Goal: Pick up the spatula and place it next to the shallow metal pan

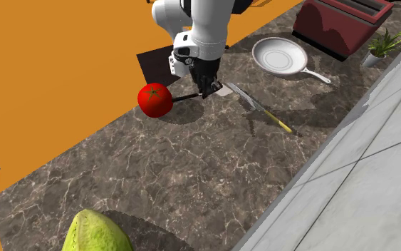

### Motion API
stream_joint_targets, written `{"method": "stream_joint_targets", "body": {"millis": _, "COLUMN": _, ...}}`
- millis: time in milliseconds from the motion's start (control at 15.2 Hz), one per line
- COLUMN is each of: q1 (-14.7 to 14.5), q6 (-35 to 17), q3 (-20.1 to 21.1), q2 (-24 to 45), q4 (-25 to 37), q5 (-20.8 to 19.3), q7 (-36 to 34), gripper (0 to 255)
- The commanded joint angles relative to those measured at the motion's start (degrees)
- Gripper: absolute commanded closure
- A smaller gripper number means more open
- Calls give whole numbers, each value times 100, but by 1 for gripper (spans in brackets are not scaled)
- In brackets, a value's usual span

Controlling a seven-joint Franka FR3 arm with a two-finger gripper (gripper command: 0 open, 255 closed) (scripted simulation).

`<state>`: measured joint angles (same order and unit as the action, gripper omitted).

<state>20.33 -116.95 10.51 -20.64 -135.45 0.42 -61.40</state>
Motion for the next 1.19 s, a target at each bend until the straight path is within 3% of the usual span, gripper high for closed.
{"method": "stream_joint_targets", "body": {"millis": 0, "q1": -112, "q6": 53, "q3": 118, "q2": -287, "q4": -234, "q5": 97, "q7": -167, "gripper": 255}}
{"method": "stream_joint_targets", "body": {"millis": 594, "q1": -798, "q6": 420, "q3": 824, "q2": -1450, "q4": -1017, "q5": 717, "q7": -1102, "gripper": 255}}
{"method": "stream_joint_targets", "body": {"millis": 1122, "q1": -1493, "q6": 806, "q3": 1596, "q2": -2109, "q4": -1237, "q5": 1383, "q7": -2100, "gripper": 255}}
